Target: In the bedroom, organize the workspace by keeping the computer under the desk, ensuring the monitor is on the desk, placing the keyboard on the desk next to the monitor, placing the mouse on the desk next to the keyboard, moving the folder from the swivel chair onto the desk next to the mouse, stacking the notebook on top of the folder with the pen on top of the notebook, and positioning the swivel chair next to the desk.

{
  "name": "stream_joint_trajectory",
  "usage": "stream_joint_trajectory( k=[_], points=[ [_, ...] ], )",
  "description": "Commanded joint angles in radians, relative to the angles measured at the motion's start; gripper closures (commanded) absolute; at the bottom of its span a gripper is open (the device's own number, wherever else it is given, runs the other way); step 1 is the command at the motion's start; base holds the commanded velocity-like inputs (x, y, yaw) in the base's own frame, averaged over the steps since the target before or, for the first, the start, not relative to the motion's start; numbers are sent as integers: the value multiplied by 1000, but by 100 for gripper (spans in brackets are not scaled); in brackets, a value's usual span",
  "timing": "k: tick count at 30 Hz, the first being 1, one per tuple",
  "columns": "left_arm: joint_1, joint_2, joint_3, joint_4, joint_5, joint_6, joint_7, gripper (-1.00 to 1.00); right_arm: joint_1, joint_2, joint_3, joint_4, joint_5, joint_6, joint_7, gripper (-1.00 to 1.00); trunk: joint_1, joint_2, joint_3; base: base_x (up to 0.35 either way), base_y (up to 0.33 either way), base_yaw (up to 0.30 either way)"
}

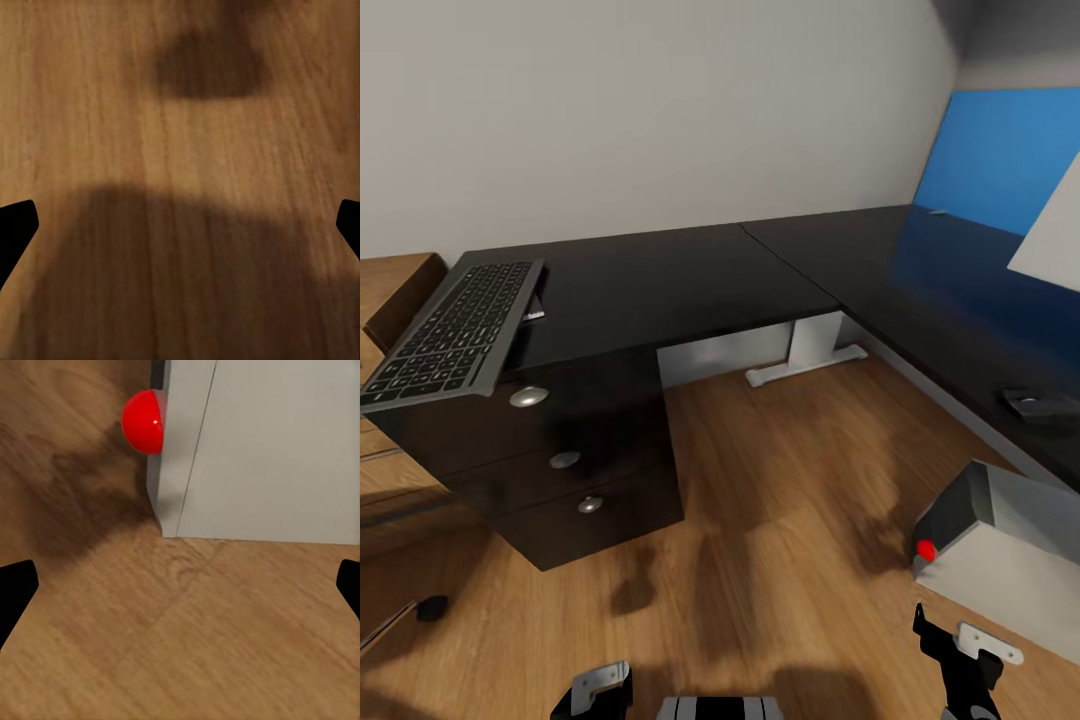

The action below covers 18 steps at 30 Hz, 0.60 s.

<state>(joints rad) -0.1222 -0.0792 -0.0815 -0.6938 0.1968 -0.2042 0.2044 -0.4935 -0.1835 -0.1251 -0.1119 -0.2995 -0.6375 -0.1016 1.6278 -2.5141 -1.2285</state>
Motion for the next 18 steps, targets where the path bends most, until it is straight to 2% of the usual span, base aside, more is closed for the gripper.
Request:
stream_joint_trajectory(
  k=[1, 18],
  points=[
    [0, 1, -6, 0, 9, -4, 7, -100, 0, 0, -5, 0, 5, -2, -1, -100, 0, 0, -1, 11, 0, 0],
    [0, 1, -6, 0, 8, -4, 10, -100, 0, -1, -5, 0, 4, -2, -1, -100, 1, -1, -8, 2, 0, 0]
  ],
)
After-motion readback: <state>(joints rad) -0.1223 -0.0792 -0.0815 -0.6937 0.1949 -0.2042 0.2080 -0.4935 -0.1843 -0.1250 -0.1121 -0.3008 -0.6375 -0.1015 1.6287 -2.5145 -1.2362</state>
